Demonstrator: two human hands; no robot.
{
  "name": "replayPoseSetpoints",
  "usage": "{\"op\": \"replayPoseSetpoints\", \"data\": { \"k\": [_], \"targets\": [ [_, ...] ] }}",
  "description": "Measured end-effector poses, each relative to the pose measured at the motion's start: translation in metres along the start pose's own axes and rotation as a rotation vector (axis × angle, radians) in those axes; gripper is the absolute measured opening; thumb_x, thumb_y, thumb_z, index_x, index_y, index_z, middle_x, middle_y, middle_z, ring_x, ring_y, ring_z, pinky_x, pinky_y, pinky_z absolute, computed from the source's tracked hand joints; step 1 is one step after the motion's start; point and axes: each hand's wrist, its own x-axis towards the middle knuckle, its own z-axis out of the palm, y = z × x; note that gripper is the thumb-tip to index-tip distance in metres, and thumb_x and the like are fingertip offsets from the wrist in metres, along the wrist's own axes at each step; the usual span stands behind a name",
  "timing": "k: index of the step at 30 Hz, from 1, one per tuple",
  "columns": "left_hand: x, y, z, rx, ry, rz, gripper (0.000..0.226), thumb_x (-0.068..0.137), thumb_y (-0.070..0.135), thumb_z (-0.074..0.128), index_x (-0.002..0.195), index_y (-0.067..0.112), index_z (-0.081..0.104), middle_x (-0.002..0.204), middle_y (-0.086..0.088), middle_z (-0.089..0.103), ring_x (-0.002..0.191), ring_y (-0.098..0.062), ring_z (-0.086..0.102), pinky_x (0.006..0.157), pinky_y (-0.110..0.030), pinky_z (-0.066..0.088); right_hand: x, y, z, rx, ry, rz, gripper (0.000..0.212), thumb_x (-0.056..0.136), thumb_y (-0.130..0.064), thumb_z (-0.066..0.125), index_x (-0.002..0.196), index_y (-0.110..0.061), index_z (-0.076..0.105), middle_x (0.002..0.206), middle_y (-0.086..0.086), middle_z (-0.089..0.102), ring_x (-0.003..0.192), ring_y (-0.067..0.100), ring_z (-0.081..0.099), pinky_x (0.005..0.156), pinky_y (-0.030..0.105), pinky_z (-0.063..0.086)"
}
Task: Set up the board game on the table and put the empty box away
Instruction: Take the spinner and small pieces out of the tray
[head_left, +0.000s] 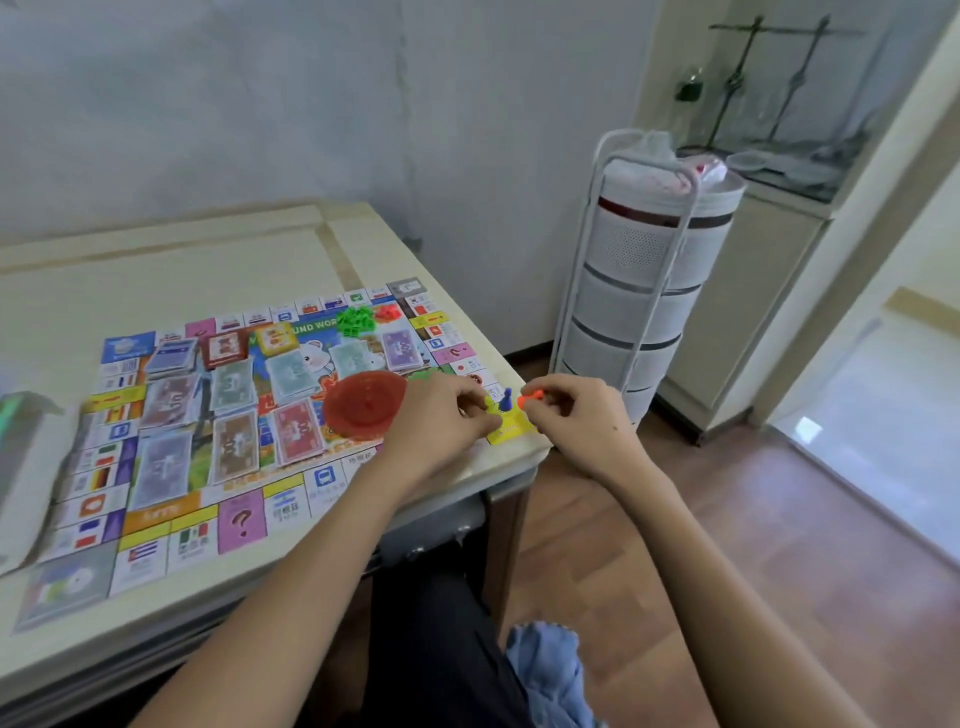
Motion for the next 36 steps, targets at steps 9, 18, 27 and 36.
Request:
{"op": "replayPoseSetpoints", "data": {
  "k": [9, 18, 27, 36],
  "targets": [
    [-0.003, -0.006, 0.01, 0.095, -0.062, -0.028, 0.018, 0.076, 0.023, 0.082, 0.092, 0.017, 0.075, 0.075, 0.004, 0.069, 0.069, -0.01, 0.06, 0.07, -0.027, 0.048, 0.011, 0.015, 0.014, -0.224, -0.204, -0.05, 0.018, 0.084, -0.019, 0.068, 0.101, -0.016, 0.074, 0.079, -0.004, 0.066, 0.074, 0.01, 0.054, 0.063, 0.004, 0.036],
    [-0.004, -0.007, 0.012, 0.089, -0.03, -0.02, 0.016, 0.078, 0.021, 0.08, 0.093, 0.017, 0.077, 0.076, 0.005, 0.07, 0.072, -0.01, 0.063, 0.073, -0.029, 0.05, 0.011, 0.015, 0.015, -0.205, -0.199, -0.034, 0.019, 0.086, -0.022, 0.069, 0.103, -0.016, 0.074, 0.078, -0.006, 0.064, 0.068, 0.0, 0.051, 0.064, 0.002, 0.036],
    [-0.005, -0.007, 0.013, 0.058, -0.016, -0.037, 0.018, 0.077, 0.025, 0.082, 0.093, 0.019, 0.077, 0.076, 0.007, 0.07, 0.072, -0.009, 0.062, 0.072, -0.029, 0.049, 0.01, 0.012, 0.014, -0.221, -0.207, -0.028, 0.02, 0.087, -0.023, 0.069, 0.106, -0.016, 0.073, 0.081, -0.006, 0.063, 0.067, -0.001, 0.049, 0.062, 0.003, 0.036],
    [-0.006, -0.009, -0.005, 0.051, -0.039, 0.012, 0.016, 0.078, 0.005, 0.075, 0.09, 0.016, 0.076, 0.074, 0.004, 0.069, 0.069, -0.004, 0.061, 0.063, -0.017, 0.043, 0.019, -0.008, -0.002, -0.237, -0.177, -0.038, 0.027, 0.085, -0.017, 0.071, 0.112, -0.019, 0.069, 0.082, -0.01, 0.065, 0.076, 0.006, 0.055, 0.067, 0.006, 0.039]
  ]
}}
